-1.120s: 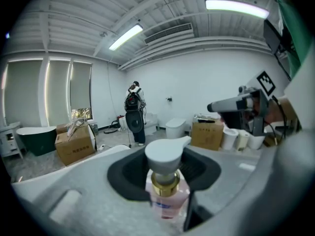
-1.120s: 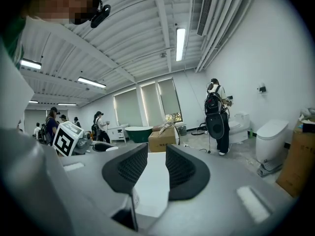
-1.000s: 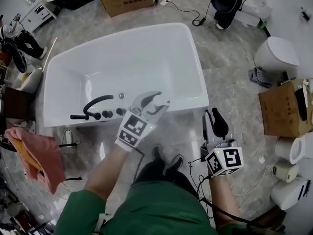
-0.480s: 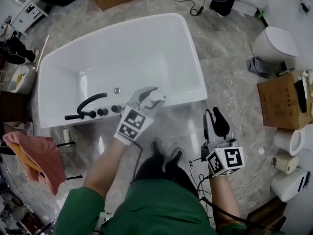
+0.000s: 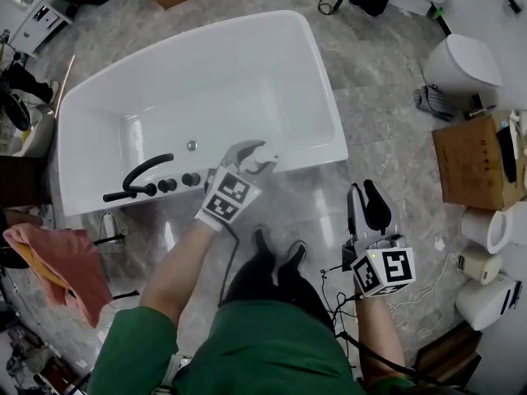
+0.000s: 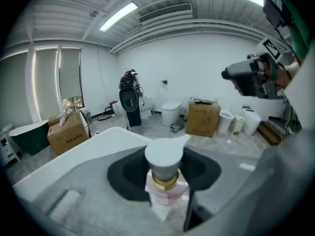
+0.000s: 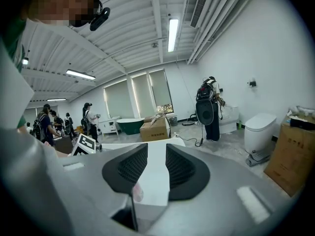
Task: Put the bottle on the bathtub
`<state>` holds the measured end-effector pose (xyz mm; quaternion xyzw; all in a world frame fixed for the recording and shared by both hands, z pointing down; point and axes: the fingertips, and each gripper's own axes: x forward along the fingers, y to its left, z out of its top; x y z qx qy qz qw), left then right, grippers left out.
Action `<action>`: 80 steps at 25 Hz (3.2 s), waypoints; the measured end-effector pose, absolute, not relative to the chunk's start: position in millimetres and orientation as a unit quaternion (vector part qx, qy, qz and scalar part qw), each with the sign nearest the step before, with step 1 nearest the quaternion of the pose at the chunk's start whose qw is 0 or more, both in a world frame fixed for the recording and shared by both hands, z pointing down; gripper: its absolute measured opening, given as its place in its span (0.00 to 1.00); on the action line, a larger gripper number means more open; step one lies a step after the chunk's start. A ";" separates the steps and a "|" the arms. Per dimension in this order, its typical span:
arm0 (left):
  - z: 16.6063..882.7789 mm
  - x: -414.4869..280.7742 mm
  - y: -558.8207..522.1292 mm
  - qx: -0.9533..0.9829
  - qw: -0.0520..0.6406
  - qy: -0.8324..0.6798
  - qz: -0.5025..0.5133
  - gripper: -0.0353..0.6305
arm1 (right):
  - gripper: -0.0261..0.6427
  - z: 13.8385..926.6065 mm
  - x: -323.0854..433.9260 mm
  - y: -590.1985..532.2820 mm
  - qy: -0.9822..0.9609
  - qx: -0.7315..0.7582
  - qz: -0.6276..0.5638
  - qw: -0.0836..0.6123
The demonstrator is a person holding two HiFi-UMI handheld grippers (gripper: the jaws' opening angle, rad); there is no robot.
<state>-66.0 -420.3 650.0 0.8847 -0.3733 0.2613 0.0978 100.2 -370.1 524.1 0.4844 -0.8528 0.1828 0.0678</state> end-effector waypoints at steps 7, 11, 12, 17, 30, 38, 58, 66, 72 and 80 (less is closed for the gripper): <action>683.2 -62.5 -425.3 0.882 0.107 -0.361 0.282 0.30 | 0.19 533.2 102.9 -369.9 -0.850 0.486 0.189 0.075; 692.5 -59.8 -427.6 0.882 0.107 -0.355 0.292 0.30 | 0.19 534.4 105.1 -370.6 -0.848 0.487 0.192 0.079; 694.1 -59.1 -427.9 0.881 0.107 -0.355 0.294 0.30 | 0.19 534.7 105.6 -370.4 -0.848 0.487 0.193 0.080; 704.2 -56.5 -426.6 0.879 0.106 -0.354 0.303 0.30 | 0.19 541.3 105.4 -367.1 -0.850 0.482 0.197 0.082; 723.2 -56.9 -425.9 0.872 0.097 -0.353 0.324 0.30 | 0.19 543.2 108.8 -372.9 -0.850 0.482 0.198 0.082; 727.8 -54.8 -419.5 0.869 0.098 -0.351 0.336 0.36 | 0.19 536.6 106.3 -374.5 -0.852 0.478 0.197 0.075; 611.1 -73.2 -384.9 0.870 0.086 -0.435 0.213 0.44 | 0.19 501.1 102.7 -361.4 -0.867 0.468 0.166 0.051; 486.0 -74.9 -364.7 0.862 0.059 -0.488 0.129 0.44 | 0.19 455.0 100.4 -337.3 -0.874 0.466 0.136 0.028; 415.2 -74.2 -335.6 0.853 0.042 -0.512 0.091 0.44 | 0.19 403.5 101.8 -322.0 -0.879 0.467 0.097 0.002; 339.6 -70.4 -295.4 0.849 -0.005 -0.527 0.045 0.35 | 0.19 352.1 107.3 -296.5 -0.882 0.467 0.065 -0.025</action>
